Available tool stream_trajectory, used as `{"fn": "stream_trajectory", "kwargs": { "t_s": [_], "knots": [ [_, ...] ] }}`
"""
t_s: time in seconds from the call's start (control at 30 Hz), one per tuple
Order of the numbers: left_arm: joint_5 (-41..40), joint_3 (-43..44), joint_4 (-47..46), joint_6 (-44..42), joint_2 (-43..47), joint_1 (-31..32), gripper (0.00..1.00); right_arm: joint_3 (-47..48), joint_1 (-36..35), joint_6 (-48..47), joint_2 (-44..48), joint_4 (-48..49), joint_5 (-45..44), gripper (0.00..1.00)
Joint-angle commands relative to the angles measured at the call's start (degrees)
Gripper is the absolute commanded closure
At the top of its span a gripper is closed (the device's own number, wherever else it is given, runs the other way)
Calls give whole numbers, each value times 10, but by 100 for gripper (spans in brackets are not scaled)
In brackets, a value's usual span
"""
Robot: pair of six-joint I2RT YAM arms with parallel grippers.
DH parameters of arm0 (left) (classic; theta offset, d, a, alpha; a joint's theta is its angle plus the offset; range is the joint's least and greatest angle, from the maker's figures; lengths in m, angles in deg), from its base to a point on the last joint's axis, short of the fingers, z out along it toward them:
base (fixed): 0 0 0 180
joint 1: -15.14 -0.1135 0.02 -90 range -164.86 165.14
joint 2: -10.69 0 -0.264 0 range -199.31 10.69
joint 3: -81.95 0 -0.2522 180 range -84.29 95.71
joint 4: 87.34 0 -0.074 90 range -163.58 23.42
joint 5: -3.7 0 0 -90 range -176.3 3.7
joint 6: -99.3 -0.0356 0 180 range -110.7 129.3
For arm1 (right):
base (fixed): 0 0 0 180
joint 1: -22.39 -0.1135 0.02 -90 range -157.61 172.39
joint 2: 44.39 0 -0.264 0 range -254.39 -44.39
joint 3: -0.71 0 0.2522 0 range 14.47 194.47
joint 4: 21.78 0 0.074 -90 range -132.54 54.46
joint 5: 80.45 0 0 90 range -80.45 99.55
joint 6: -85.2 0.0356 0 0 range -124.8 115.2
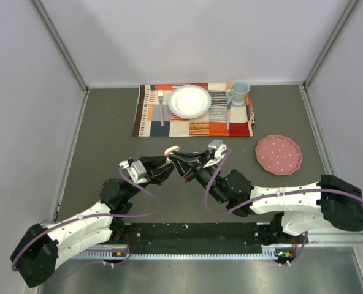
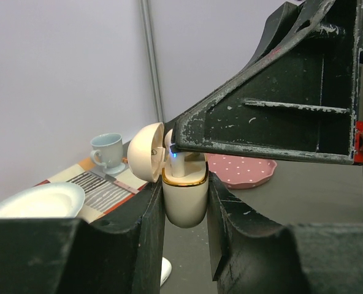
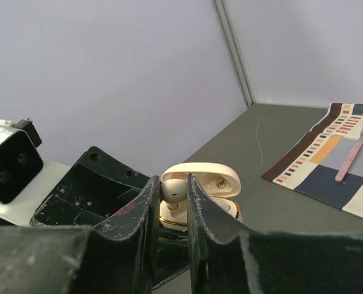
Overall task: Insert the wireless bluetooth earbuds into the charging case
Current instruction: Insert the left earbud into the left side groove of the charging case, then close the charging case with the earbuds.
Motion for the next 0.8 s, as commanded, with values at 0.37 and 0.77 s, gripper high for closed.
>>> {"fn": "stream_trajectory", "kwargs": {
  "t_s": [0.37,0.77],
  "knots": [
    [-1,6,-45,-7,17,1,100,51,-8,2,41,-28,-10,68],
    [0,9,-40,-8,18,1,100,53,-8,-22,63,-33,-4,57]
  ]
}}
